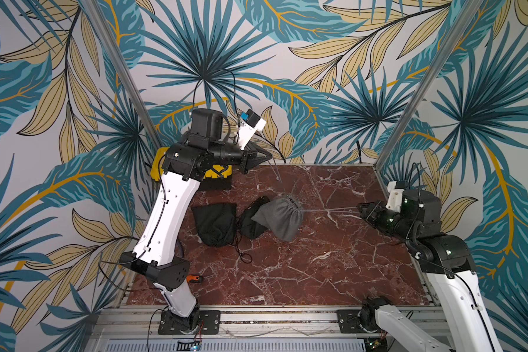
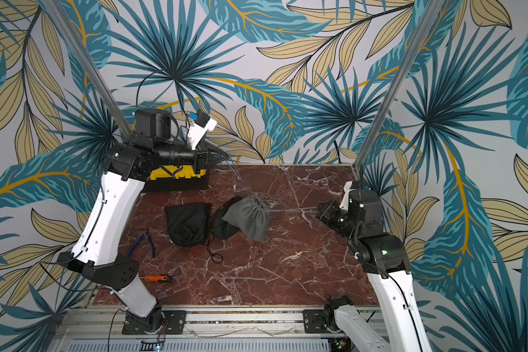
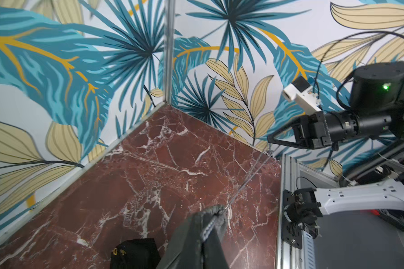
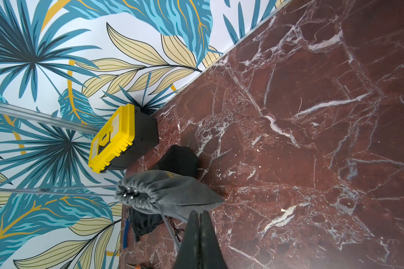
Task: Pack away hair dryers
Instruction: Pull the drawstrings on both sides of the drawstring bag.
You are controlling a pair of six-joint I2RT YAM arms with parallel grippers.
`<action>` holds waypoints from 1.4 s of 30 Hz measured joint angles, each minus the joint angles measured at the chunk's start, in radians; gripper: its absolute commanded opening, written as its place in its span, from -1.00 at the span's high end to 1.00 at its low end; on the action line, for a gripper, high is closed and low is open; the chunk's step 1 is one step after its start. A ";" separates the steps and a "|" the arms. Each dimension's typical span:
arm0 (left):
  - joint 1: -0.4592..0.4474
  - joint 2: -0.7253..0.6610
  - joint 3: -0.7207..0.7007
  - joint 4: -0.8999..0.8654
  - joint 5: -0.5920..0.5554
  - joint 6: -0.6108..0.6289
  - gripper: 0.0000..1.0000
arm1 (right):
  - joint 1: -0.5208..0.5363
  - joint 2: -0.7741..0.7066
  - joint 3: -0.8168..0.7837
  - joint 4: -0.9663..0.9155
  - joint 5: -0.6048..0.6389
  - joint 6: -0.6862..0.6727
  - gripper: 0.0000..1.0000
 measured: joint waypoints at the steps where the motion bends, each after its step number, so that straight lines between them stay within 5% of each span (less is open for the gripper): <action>1: -0.008 0.012 0.018 -0.008 -0.021 0.001 1.00 | 0.000 0.038 0.053 -0.039 0.000 -0.008 1.00; 9: 0.054 0.035 0.133 0.039 -0.097 -0.031 1.00 | -0.002 -0.003 0.144 -0.098 0.055 -0.052 1.00; 16: 0.114 -0.002 0.023 0.071 -0.047 -0.019 1.00 | -0.008 -0.012 0.175 -0.203 0.148 -0.110 1.00; 23: 0.333 -0.018 -0.059 0.053 0.092 0.010 1.00 | -0.103 -0.007 0.177 -0.261 0.159 -0.151 1.00; 33: 0.490 0.006 -0.058 0.000 0.294 0.021 1.00 | -0.372 0.002 0.189 -0.278 -0.130 -0.213 1.00; 42: 0.510 0.020 -0.058 -0.039 0.313 0.066 1.00 | -0.609 0.025 0.188 -0.320 -0.420 -0.272 1.00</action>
